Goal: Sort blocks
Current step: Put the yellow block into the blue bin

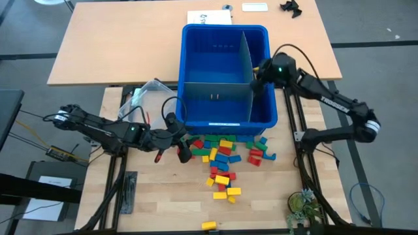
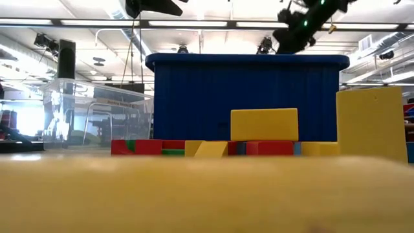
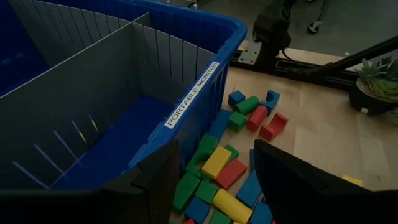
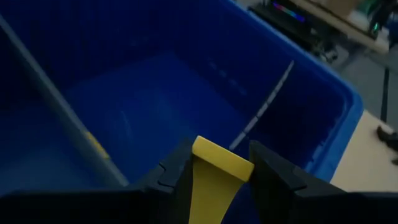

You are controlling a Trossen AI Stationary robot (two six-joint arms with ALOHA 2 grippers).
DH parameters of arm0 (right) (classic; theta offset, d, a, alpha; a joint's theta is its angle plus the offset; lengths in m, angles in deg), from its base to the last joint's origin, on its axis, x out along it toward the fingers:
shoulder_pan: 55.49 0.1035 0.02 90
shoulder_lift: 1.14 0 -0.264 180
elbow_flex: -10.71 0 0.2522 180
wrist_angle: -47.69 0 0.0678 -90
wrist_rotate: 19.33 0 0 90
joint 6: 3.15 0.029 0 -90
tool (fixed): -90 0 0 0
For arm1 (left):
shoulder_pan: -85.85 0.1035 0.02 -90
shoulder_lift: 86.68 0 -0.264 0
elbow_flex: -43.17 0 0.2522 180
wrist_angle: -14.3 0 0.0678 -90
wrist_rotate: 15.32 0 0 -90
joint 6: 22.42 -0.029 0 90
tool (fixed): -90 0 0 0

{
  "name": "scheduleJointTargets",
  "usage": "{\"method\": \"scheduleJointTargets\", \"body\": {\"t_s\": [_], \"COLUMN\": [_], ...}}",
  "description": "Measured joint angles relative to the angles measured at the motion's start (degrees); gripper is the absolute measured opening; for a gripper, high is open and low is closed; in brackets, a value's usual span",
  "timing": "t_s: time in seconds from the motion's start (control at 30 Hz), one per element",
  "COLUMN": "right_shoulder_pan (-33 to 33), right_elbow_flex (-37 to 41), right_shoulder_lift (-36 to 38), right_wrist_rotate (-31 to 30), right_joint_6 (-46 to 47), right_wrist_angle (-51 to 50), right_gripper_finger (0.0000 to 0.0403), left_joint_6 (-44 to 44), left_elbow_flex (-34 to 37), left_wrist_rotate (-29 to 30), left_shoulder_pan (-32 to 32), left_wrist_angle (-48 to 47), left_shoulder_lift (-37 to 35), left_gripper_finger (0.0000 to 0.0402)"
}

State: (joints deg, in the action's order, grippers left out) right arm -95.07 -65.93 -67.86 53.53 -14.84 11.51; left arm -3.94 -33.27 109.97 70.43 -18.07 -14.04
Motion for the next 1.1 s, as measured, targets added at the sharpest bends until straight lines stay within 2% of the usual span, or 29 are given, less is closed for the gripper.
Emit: {"method": "scheduleJointTargets", "body": {"t_s": [0.1, 0.23, 0.4, 0.6, 0.7, 0.87, 1.1], "right_shoulder_pan": [-4.1, -7.2, -7.3, -3.5, 1.1, 12.3, 32.9], "right_elbow_flex": [0.0, 0.0, 0.0, 0.0, 0.0, 0.0, 0.0], "right_shoulder_lift": [-2.4, -5.1, -4.6, 2.7, 7.1, 11.9, 11.8], "right_wrist_rotate": [2.6, 3.1, -0.1, -0.2, 0.6, 7.1, 8.9], "right_joint_6": [-0.1, -0.1, -0.1, -0.4, 2.7, 10.3, 19.5], "right_wrist_angle": [0.8, 2.3, 4.3, 0.8, -2.7, -11.2, -17.0], "right_gripper_finger": [0.0123, 0.0134, 0.0209, 0.0274, 0.0284, 0.028, 0.0264], "left_joint_6": [0.0, 0.0, 0.0, 0.0, 0.0, 0.0, -0.1], "left_elbow_flex": [0.0, 0.0, 0.0, 0.0, 0.0, 0.0, 0.0], "left_wrist_rotate": [0.0, 0.0, 0.0, 0.0, 0.0, 0.0, 0.0], "left_shoulder_pan": [0.0, 0.0, 0.0, 0.0, 0.0, 0.0, 0.0], "left_wrist_angle": [0.0, 0.0, 0.0, 0.9, 1.8, 4.7, 10.2], "left_shoulder_lift": [0.0, 0.0, 0.0, 0.0, 0.0, 0.0, 0.0], "left_gripper_finger": [0.0214, 0.0214, 0.0214, 0.0214, 0.0214, 0.0214, 0.0214]}}
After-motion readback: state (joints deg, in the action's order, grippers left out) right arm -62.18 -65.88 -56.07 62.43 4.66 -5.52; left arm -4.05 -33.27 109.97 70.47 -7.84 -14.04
